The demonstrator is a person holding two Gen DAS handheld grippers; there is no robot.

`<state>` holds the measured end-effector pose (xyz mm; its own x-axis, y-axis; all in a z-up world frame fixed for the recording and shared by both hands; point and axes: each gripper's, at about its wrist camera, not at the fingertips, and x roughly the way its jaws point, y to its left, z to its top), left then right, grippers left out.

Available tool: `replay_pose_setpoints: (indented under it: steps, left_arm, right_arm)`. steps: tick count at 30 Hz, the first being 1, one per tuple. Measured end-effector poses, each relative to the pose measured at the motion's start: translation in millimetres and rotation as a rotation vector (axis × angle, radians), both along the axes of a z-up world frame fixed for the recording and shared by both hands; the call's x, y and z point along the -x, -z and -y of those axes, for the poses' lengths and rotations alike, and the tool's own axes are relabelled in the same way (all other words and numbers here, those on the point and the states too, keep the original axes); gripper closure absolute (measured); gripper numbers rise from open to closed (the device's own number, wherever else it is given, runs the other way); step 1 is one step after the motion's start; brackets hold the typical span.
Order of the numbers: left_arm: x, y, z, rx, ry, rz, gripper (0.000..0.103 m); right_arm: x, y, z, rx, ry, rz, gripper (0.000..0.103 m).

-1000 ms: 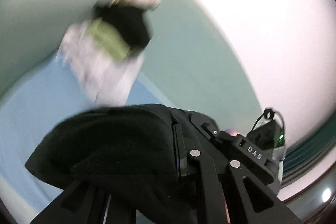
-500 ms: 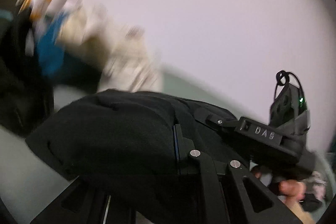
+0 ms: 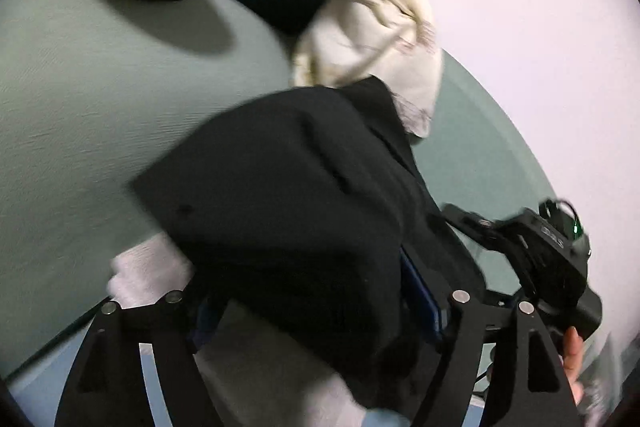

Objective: Fold clothes
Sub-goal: 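Carry the folded T-shirt with both grippers onto the grey clothes stack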

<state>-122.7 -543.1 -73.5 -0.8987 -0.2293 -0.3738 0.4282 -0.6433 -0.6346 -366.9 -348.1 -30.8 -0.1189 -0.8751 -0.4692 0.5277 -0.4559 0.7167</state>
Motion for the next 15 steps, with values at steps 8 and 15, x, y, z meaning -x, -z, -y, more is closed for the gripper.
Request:
replay_pose_setpoints:
  steps: [8, 15]
  left_arm:
    - [-62.7, -14.3, -2.9, 0.078, -0.147, 0.171, 0.024]
    - [-95.7, -80.3, -52.9, 0.337, -0.098, 0.191, 0.024]
  right_arm:
    - [1.7, -2.4, -80.6, -0.082, 0.243, -0.019, 0.01]
    - [-73.9, -28.1, -111.6, -0.351, 0.185, -0.288, 0.067]
